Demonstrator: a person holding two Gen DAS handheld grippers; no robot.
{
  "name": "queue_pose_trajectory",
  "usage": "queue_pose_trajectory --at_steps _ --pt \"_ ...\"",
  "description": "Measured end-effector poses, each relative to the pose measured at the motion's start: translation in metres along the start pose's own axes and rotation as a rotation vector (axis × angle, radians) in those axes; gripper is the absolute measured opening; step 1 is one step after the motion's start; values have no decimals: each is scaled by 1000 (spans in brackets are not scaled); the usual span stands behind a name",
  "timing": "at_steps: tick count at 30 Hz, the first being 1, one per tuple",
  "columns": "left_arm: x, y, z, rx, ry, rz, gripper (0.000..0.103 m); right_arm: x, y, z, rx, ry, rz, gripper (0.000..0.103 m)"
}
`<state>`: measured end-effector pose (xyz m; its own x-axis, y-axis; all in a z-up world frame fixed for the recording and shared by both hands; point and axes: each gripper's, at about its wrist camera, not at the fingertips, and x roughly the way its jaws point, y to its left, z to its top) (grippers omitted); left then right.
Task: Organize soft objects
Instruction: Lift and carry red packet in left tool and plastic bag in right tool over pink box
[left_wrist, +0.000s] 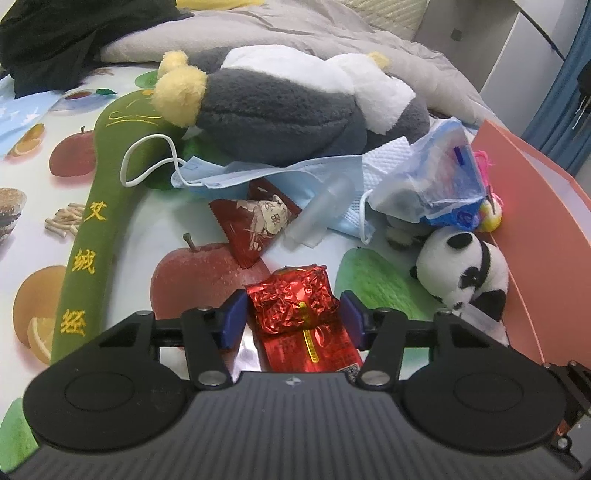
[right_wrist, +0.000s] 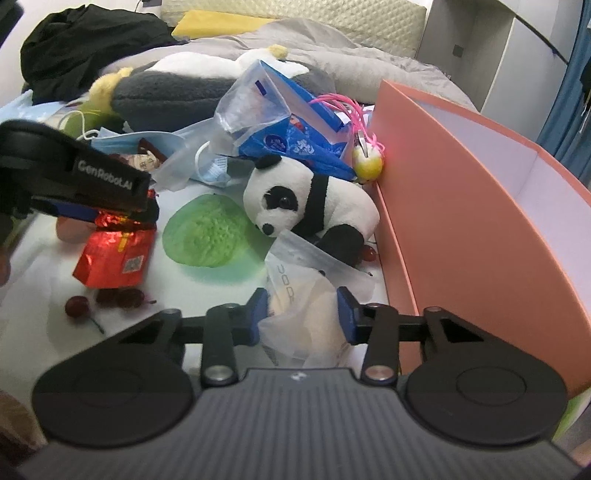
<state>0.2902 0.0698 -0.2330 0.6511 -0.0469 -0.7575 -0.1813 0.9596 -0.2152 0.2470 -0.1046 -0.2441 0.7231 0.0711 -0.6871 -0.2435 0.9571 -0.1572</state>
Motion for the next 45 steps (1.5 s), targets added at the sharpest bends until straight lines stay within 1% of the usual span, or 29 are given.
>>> queue_pose_trajectory --at_steps 4,6,11,18,21,26,30,35,37,42,45 --pt "-12 0 -7 -1 0 -13 61 -5 -2 0 14 3 41 36" --pt "-20 -1 -10 2 -5 -17 61 -9 -4 1 23 0 58 30" --pt "-40 -4 -18 24 -16 -28 61 -17 -9 2 55 2 101 26" --pt "-69 -10 -26 55 -30 -41 61 -33 -19 8 106 -31 140 25" --pt "-81 -13 -24 63 -37 -47 61 -41 -25 14 137 -37 175 25" --pt "-102 -22 -17 85 -53 -59 61 -61 -35 24 173 -73 229 25" --pt "-118 -30 -10 96 -69 -84 61 -80 -44 33 181 -105 249 25" --pt "-139 -44 -1 137 -97 -113 61 -103 -59 44 196 -151 253 25" --pt "-146 -49 4 145 -106 -125 61 -112 -64 49 194 -177 242 25" --pt "-164 -61 22 153 -138 -163 61 -133 -79 65 208 -229 227 25" --pt "-177 -71 33 176 -169 -181 61 -144 -90 75 214 -262 224 25"
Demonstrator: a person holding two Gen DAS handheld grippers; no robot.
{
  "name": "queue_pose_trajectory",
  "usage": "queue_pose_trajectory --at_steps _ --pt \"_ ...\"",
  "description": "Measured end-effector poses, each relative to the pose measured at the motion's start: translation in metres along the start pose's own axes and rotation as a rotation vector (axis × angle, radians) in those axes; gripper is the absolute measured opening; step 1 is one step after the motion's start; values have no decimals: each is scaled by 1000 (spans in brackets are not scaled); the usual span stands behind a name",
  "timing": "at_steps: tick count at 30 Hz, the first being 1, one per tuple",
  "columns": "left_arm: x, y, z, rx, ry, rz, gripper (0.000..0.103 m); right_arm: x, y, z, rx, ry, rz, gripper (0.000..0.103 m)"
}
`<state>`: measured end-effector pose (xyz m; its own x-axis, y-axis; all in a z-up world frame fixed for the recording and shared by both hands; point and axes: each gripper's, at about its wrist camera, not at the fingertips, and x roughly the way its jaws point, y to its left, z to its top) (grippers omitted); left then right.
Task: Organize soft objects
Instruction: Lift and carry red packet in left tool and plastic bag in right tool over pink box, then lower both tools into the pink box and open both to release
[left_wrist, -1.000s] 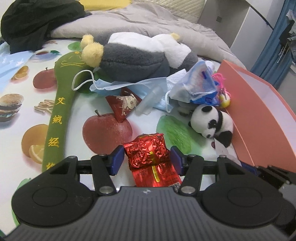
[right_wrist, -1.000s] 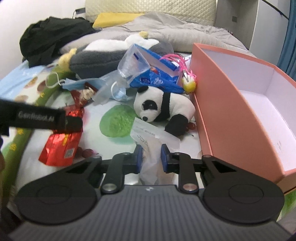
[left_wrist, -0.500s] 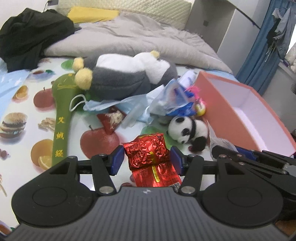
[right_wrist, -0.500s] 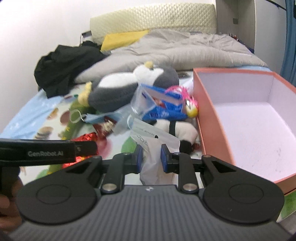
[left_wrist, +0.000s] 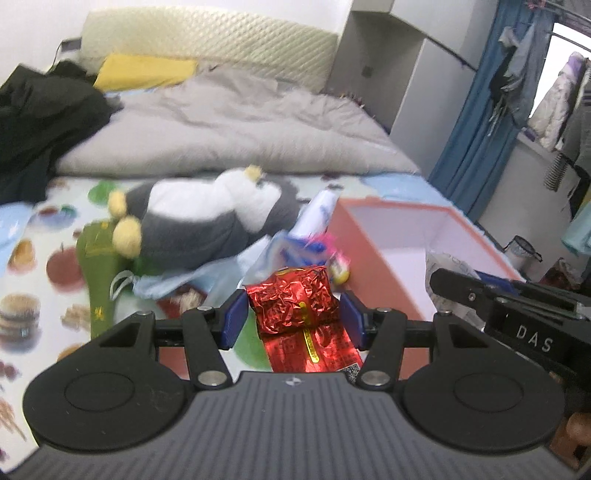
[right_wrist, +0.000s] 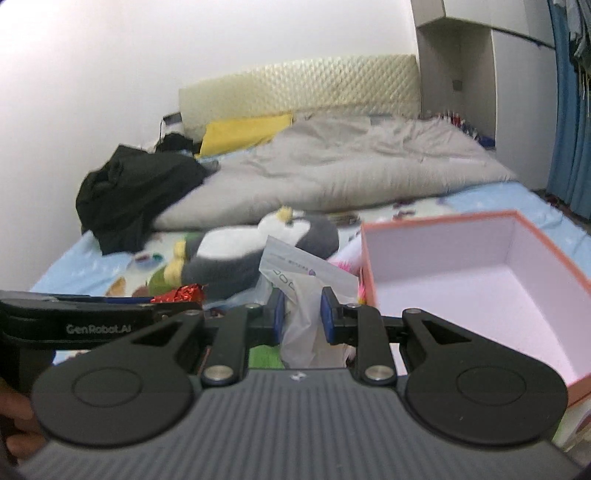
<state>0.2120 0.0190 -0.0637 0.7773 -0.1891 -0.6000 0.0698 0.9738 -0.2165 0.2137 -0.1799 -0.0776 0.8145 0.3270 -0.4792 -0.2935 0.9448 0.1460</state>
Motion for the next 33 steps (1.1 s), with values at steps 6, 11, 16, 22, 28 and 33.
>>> queue_pose_trajectory --at_steps 6,11,16,22,28,33 --pt "-14 -20 32 25 -54 -47 61 -15 -16 32 11 -57 -20 25" --pt "-22 -48 58 62 -96 -78 61 -27 -31 55 -8 -101 -61 25" --pt "-28 -86 81 113 -126 -118 61 -41 -53 78 -8 -110 -114 25" --pt "-13 -127 102 133 -103 -188 61 -52 -86 99 10 -112 -155 25" --pt "44 -157 105 151 12 -223 61 -35 -129 93 75 -9 -185 25" --pt "109 -176 89 163 148 -264 61 -12 -157 72 110 96 -221 25"
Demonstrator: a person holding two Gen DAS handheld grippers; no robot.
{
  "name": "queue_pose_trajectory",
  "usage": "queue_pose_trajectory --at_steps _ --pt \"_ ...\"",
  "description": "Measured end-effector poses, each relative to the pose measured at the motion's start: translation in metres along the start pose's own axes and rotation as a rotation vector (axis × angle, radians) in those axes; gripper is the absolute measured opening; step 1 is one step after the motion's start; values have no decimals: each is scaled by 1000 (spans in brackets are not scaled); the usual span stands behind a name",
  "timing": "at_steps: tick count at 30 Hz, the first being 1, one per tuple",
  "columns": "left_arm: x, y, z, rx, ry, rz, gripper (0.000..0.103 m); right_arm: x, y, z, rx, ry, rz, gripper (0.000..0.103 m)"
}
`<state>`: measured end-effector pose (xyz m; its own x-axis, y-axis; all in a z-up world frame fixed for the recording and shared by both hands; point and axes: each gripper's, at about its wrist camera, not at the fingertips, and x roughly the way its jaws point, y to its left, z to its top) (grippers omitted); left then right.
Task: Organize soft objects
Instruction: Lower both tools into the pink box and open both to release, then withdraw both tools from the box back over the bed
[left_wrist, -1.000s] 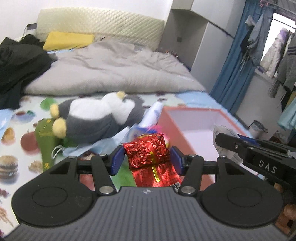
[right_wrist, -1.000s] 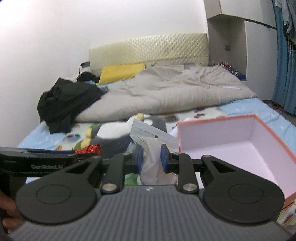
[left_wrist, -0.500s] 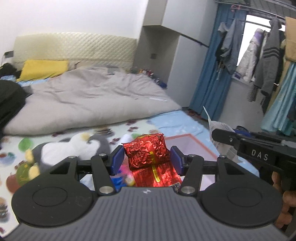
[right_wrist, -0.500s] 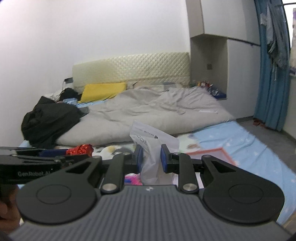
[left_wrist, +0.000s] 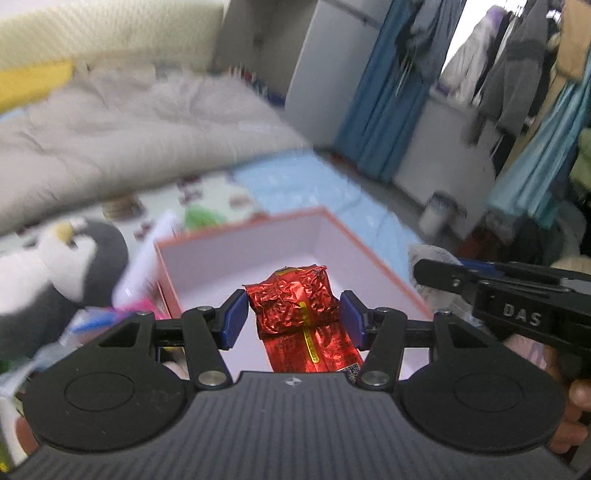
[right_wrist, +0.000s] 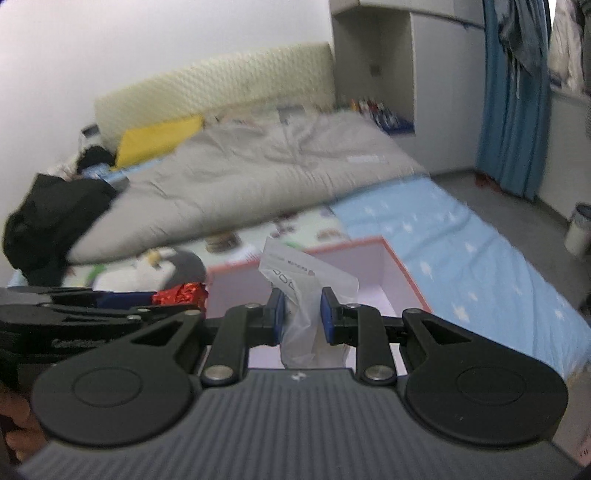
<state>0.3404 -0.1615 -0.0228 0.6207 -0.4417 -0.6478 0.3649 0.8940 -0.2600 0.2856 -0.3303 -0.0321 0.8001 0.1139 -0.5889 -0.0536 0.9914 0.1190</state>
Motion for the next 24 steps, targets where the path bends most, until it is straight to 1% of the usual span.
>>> queue_pose_trajectory --at_steps 5,9,11,13,17,18,19,20,21,22,24 --pt "50 -4 -13 32 105 16 61 31 -22 -23 29 105 -24 25" --pt "85 -4 -19 -7 195 13 61 56 -38 -40 64 192 -30 25" --pt "102 -4 -21 -8 232 30 61 69 -44 -46 88 233 -38 25" --pt "110 0 -22 -24 256 34 61 76 -46 -50 83 253 -58 26" --pt "119 6 -23 -64 265 22 62 81 -48 -58 90 279 -38 26" --pt "113 7 -25 -68 262 20 63 80 -48 -59 89 279 -38 28" --pt "112 7 -25 -69 258 16 66 79 -48 -60 85 279 -39 28" --pt "111 7 -25 -68 251 11 72 79 -48 -60 80 279 -41 33" --pt "108 7 -25 -67 246 9 73 78 -47 -61 76 280 -42 43" --pt "103 5 -26 -64 239 8 73 77 -47 -60 72 277 -42 46" --pt "95 2 -26 -39 213 9 73 74 -43 -57 58 258 -33 46"
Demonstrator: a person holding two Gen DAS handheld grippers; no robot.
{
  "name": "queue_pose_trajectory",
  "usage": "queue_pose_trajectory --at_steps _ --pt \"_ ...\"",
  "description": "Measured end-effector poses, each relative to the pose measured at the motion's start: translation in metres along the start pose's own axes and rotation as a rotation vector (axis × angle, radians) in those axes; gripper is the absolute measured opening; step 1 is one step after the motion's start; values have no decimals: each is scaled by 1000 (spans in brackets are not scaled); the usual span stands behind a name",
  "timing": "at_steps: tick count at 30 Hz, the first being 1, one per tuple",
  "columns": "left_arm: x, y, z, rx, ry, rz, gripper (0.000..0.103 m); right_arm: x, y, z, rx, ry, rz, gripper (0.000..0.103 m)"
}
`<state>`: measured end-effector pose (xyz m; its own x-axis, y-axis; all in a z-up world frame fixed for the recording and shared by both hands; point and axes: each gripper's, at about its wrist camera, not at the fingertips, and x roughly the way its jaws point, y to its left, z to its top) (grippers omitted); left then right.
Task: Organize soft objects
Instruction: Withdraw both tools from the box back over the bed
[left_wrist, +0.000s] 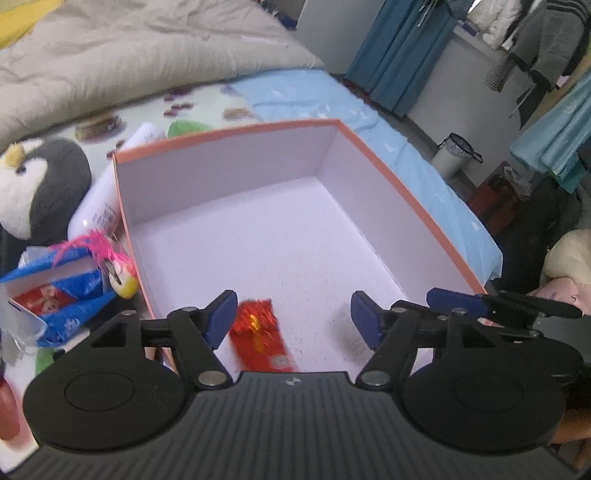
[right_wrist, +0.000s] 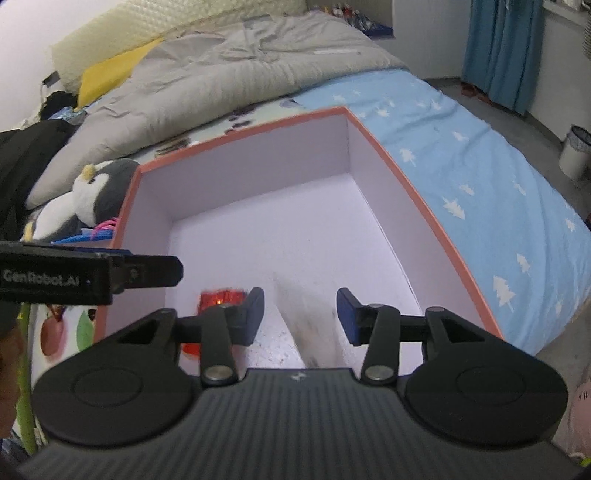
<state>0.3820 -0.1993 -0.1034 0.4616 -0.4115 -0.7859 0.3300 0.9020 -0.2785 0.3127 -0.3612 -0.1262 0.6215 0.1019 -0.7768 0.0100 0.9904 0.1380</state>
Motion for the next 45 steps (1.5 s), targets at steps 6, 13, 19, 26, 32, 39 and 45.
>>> queue_pose_trajectory --at_steps 6,13,19,26,32,39,45 --pt "-38 -12 -8 93 -106 51 73 -23 7 3 5 -86 20 46" --pt "-94 -9 -22 141 -236 97 73 -59 30 -1 -37 -211 38 46" --pt "-143 9 -44 107 -322 101 73 -92 54 -13 -69 -308 84 46" --pt "-193 28 -85 78 -380 136 73 -118 81 -30 -93 -371 145 46" --pt "-222 40 -125 42 -398 145 73 -134 102 -48 -115 -406 184 46" --pt "-237 53 -157 5 -419 172 73 -142 125 -81 -127 -439 189 46" --pt "-240 64 -183 -5 -419 227 73 -137 140 -104 -128 -402 204 46"
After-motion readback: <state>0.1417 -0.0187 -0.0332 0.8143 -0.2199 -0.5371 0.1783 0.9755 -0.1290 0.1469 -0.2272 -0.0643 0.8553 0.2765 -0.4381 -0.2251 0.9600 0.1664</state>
